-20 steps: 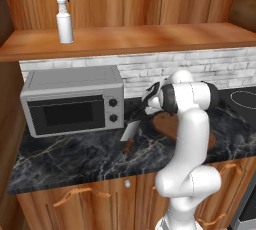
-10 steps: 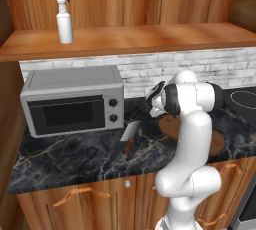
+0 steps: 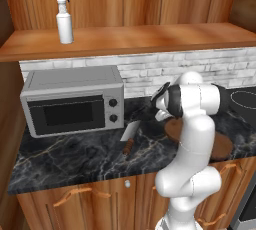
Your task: Move the cutting board and knife to the sink. Then move spray from the cabinet to the counter.
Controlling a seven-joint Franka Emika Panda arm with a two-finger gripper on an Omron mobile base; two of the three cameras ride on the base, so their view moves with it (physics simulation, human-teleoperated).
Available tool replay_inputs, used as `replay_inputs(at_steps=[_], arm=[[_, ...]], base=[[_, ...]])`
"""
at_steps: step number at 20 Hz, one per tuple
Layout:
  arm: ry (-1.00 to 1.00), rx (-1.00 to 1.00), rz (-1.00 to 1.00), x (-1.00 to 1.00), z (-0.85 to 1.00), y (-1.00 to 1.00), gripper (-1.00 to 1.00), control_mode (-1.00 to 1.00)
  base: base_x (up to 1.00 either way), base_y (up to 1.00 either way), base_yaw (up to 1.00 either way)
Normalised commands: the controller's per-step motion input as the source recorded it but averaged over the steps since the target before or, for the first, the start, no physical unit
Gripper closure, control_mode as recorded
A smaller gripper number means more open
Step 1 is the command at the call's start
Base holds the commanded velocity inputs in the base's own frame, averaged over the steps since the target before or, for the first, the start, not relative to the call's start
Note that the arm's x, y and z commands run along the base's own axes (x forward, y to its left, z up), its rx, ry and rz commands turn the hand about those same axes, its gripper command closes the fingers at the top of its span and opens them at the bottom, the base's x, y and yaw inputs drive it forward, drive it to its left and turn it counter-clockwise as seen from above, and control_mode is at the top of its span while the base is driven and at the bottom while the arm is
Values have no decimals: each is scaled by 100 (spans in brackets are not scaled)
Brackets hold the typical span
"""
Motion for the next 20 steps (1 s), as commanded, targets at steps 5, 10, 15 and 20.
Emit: replay_inputs(at_steps=[5,10,15,20], arm=[[0,1,-1,-63,-35,-23,-100,-100],[0,0,-1,-59,-34,-25,-100,-100],[0,1,-1,-59,-34,-25,-100,-100],[0,0,-1,-58,-36,-24,-100,-100]], base=[[0,0,0],[0,0,0],[0,0,0],[0,0,0]])
